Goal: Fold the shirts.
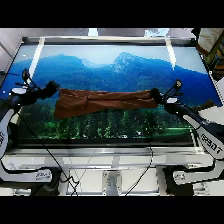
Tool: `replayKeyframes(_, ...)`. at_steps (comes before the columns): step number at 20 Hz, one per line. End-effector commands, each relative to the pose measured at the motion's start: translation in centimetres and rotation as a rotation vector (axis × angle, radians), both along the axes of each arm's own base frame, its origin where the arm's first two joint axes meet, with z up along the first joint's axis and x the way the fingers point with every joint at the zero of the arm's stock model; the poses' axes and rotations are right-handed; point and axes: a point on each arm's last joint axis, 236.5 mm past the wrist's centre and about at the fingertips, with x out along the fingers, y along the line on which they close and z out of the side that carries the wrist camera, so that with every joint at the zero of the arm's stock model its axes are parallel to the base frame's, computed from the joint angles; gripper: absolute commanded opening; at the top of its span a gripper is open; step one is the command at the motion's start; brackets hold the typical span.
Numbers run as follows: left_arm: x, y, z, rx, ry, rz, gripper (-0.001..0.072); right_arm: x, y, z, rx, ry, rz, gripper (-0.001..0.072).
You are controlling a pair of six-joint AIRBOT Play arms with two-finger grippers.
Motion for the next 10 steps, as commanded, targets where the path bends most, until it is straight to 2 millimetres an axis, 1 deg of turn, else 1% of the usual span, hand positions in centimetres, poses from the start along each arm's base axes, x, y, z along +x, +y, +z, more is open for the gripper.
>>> replayKeyframes(1,1.9,-1.1,5.0,0.013,-0.125,-0.089,0.0367,0.4,-0.3,1.6,-0.034,-0.04,0.013,0.0402)
replayKeyframes(2,2.3,-1.3,6.6,0.05,-0.164,-0.133,0.0357,0.7,-0.7,3.2,-0.086,-0.081,0.032,0.0401)
replayKeyframes(4,3.1,-1.2,10.0,0.138,-0.224,-0.198,0.0346,1.1,-1.4,7.1,-0.199,-0.163,0.104,0.0398)
replayKeyframes(5,3.2,-1.3,12.0,0.182,-0.251,-0.238,0.0334,1.0,-1.6,8.6,-0.229,-0.163,0.169,0.0396)
replayKeyframes(6,3.2,-1.6,13.8,0.213,-0.268,-0.275,0.0312,0.7,-1.9,9.4,-0.235,-0.135,0.226,0.0396)
replayKeyframes(7,3.0,-1.9,15.6,0.241,-0.279,-0.309,0.0276,0.2,-2.8,9.9,-0.22,-0.089,0.268,0.0396)
replayKeyframes(8,2.8,-2.1,17.0,0.26,-0.287,-0.336,0.0275,-0.3,-3.8,10.2,-0.195,-0.052,0.284,0.0396)
replayKeyframes(10,2.0,-2.9,19.3,0.283,-0.303,-0.393,0.0276,-1.3,-6.8,10.6,-0.144,0.005,0.268,0.0397)
